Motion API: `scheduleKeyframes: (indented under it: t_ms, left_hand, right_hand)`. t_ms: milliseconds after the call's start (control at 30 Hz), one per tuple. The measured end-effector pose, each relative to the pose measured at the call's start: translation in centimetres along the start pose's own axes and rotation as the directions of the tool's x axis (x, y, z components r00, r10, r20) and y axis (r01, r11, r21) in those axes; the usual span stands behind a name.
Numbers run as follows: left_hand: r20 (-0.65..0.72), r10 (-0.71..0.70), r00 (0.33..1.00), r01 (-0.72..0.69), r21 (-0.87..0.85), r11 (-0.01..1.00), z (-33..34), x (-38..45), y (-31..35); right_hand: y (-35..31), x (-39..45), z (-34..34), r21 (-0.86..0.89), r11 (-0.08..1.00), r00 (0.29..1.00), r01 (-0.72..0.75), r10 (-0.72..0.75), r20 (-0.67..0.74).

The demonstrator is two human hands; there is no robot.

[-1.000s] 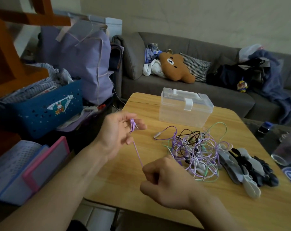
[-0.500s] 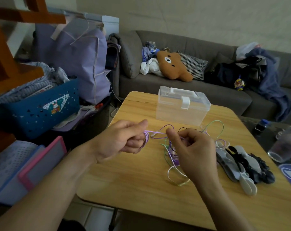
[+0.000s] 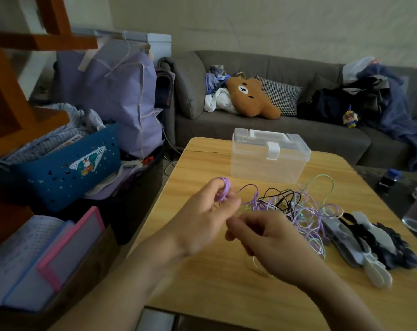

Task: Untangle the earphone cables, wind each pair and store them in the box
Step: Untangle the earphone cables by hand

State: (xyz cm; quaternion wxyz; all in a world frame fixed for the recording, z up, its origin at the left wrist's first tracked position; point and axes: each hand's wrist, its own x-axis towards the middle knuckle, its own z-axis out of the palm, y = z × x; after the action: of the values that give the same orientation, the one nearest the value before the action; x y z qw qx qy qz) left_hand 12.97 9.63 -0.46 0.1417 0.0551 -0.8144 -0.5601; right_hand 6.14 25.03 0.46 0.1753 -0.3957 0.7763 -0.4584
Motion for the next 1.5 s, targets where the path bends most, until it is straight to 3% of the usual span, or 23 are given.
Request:
scheduleKeyframes:
  t_ms: [100, 267, 467, 533, 600, 667, 767, 833, 867, 967, 1033, 1200, 1333, 1400, 1500]
  left_hand:
    - [0.066, 0.086, 0.994, -0.086, 0.011, 0.996, -0.1, -0.2, 0.3]
    - [0.185, -0.004, 0.983, 0.013, -0.047, 0.999, 0.5, -0.7, 1.0]
    - [0.127, 0.003, 0.992, 0.021, -0.188, 0.982, 1.0, -0.2, 0.4]
    - [0.070, -0.025, 0.997, 0.039, -0.197, 0.980, 1.0, 0.1, 0.3]
    - [0.022, -0.083, 0.996, 0.086, -0.311, 0.947, 0.9, 0.4, 0.6]
    - [-0.028, -0.181, 0.983, 0.138, -0.542, 0.829, 0.7, 0.7, 0.9]
    - [-0.009, -0.356, 0.934, 0.173, -0.863, 0.474, -0.1, 1.2, 0.9]
    - [-0.025, -0.441, 0.897, 0.126, -0.943, 0.309, -0.7, 1.3, 0.7]
    - [-0.063, -0.483, 0.874, 0.092, -0.952, 0.291, -0.9, 1.3, 0.6]
    - [-0.243, -0.588, 0.771, -0.019, -0.933, 0.360, -1.1, 1.3, 0.5]
    - [-0.344, -0.585, 0.734, -0.072, -0.897, 0.437, -1.5, 1.3, 0.5]
    - [-0.642, -0.373, 0.670, -0.128, -0.595, 0.794, -3.2, 2.0, 0.0]
    - [-0.654, -0.163, 0.738, 0.039, -0.200, 0.979, -3.0, 2.0, -0.9]
    - [-0.624, -0.089, 0.776, 0.050, -0.079, 0.996, -2.4, 1.6, -1.0]
    - [-0.638, 0.070, 0.767, -0.011, 0.096, 0.995, -2.1, 1.2, -0.7]
  right_hand:
    - [0.1, 0.0, -0.9, 0.082, 0.992, 0.981, 0.093, -0.078, -0.178]
    - [0.4, 0.0, -2.3, 0.004, 0.991, 0.942, 0.134, -0.126, -0.313]
    - [1.1, 0.4, -2.8, 0.012, 0.993, 0.914, 0.117, -0.103, -0.393]
    - [1.5, 0.5, -2.7, 0.011, 0.995, 0.912, 0.100, -0.087, -0.401]
    - [2.0, 0.7, -2.6, -0.008, 0.998, 0.926, 0.068, -0.066, -0.372]
    - [2.3, 0.8, -2.3, -0.060, 0.997, 0.946, 0.041, -0.058, -0.317]
    - [2.5, 0.9, -1.5, -0.097, 0.993, 0.968, 0.067, -0.088, -0.233]
    - [2.6, 0.8, -0.8, -0.127, 0.985, 0.970, 0.121, -0.144, -0.194]
    - [2.6, 0.7, -0.5, -0.155, 0.977, 0.967, 0.144, -0.172, -0.186]
    - [2.6, 0.7, 0.2, -0.267, 0.947, 0.966, 0.177, -0.220, -0.139]
    - [2.4, 0.6, 0.5, -0.313, 0.930, 0.965, 0.191, -0.236, -0.113]
    - [1.6, 0.0, 0.9, -0.342, 0.913, 0.957, 0.222, -0.271, -0.101]
    - [0.6, -0.3, 1.1, -0.271, 0.926, 0.944, 0.263, -0.305, -0.128]
    - [0.2, -0.4, 1.0, -0.190, 0.954, 0.957, 0.232, -0.259, -0.130]
    - [-0.5, -0.5, 0.8, -0.087, 0.982, 0.970, 0.167, -0.180, -0.162]
